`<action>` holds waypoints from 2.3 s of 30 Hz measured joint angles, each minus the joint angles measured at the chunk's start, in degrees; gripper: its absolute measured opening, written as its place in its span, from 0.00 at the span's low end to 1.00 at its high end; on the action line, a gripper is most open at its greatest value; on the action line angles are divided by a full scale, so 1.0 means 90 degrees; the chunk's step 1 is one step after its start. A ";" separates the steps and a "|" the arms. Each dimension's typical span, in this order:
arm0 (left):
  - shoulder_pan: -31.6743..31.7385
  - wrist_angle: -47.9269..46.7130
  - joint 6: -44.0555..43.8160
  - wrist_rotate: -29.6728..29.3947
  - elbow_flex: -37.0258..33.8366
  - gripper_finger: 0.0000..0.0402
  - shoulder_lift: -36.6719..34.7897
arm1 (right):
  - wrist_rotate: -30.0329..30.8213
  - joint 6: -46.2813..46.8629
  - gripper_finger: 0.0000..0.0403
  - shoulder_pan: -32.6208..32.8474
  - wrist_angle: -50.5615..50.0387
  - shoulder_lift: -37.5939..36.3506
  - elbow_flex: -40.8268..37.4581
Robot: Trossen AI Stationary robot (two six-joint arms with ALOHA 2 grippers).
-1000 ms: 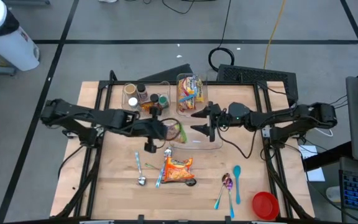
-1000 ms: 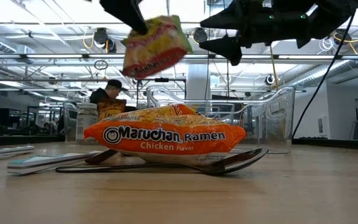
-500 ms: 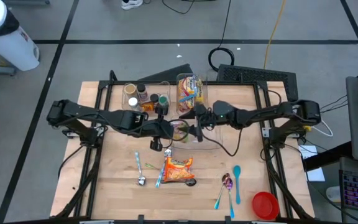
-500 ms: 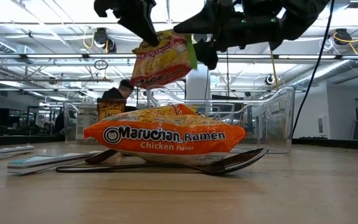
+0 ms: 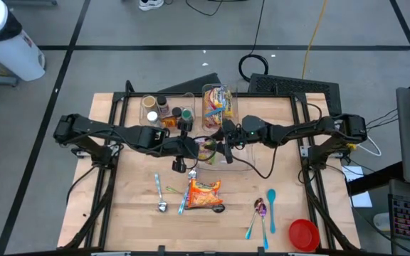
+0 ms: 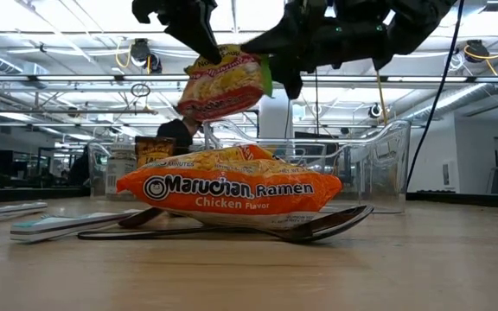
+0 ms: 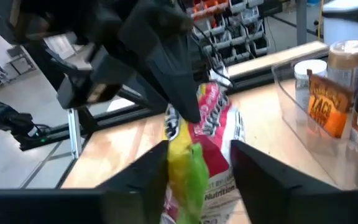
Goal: Pick & Place Food Item
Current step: Put the green noodle pack into the top right transparent container
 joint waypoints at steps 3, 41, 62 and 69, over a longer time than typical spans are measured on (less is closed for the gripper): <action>0.0000 -0.0003 -0.0002 -0.0001 0.0000 0.02 0.0000 | -0.0004 0.0000 0.29 0.0000 -0.0067 0.0010 -0.0005; 0.0073 0.0770 -0.1266 0.0850 -0.0727 0.13 -0.1698 | -0.1365 -0.2957 0.00 -0.2765 -0.1219 -0.0814 -0.0007; 0.0265 0.1004 -0.1360 0.0849 -0.0828 0.13 -0.1693 | -0.2645 -0.3965 0.00 -0.3167 -0.1380 0.0614 -0.0010; 0.0262 0.1001 -0.1358 0.0848 -0.0828 0.13 -0.1693 | -0.2637 -0.3961 0.00 -0.3167 -0.1800 0.0611 -0.0010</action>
